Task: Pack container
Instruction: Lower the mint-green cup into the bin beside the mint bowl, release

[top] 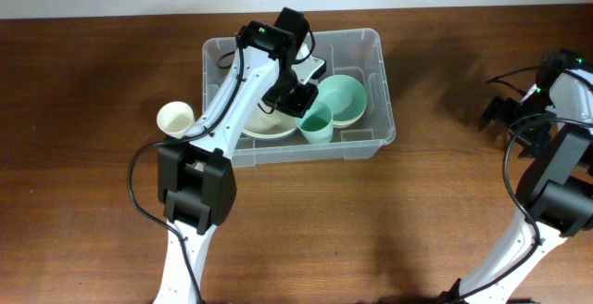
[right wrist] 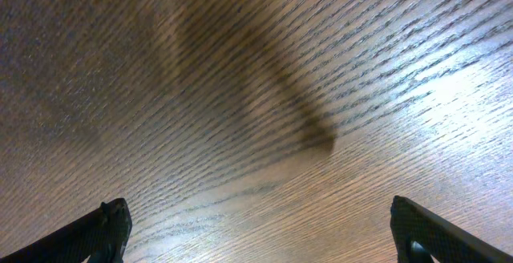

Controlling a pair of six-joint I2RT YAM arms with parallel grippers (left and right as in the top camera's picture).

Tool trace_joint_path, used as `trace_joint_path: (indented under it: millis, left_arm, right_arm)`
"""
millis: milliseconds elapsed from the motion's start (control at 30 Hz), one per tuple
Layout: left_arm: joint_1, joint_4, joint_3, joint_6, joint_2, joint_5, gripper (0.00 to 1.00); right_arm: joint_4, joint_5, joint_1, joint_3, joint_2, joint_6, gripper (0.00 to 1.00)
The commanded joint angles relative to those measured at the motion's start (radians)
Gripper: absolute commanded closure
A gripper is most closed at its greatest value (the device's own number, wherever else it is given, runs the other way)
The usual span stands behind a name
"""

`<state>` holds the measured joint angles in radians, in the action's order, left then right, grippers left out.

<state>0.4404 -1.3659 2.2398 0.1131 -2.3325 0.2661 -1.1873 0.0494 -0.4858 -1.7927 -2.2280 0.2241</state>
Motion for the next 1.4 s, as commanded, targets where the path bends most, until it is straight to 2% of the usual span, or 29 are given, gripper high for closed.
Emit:
trace_joint_path:
  millis: [0,667,1167,1267,1367]
  left_arm:
    - [0.005,0.003,-0.022,0.015,-0.008,-0.047,0.98]
    - [0.009,0.042,-0.034,0.008,-0.010,-0.046,0.98]
    - [0.056,0.055,-0.034,0.008,-0.080,-0.047,0.98]
    - [0.056,0.057,-0.034,0.008,-0.092,-0.047,0.98]
    - [0.056,0.061,-0.034,0.008,-0.093,-0.056,0.92]
  right_arm:
    - [0.001,-0.002,-0.005,0.003,0.017,-0.007,0.01]
    - [0.001,-0.002,-0.005,0.003,0.017,-0.007,0.01]
    - [0.001,-0.002,-0.005,0.003,0.017,-0.007,0.01]
    - [0.001,-0.001,-0.005,0.003,0.017,-0.007,0.01]
    - [0.001,-0.002,-0.005,0.003,0.017,-0.007,0.01]
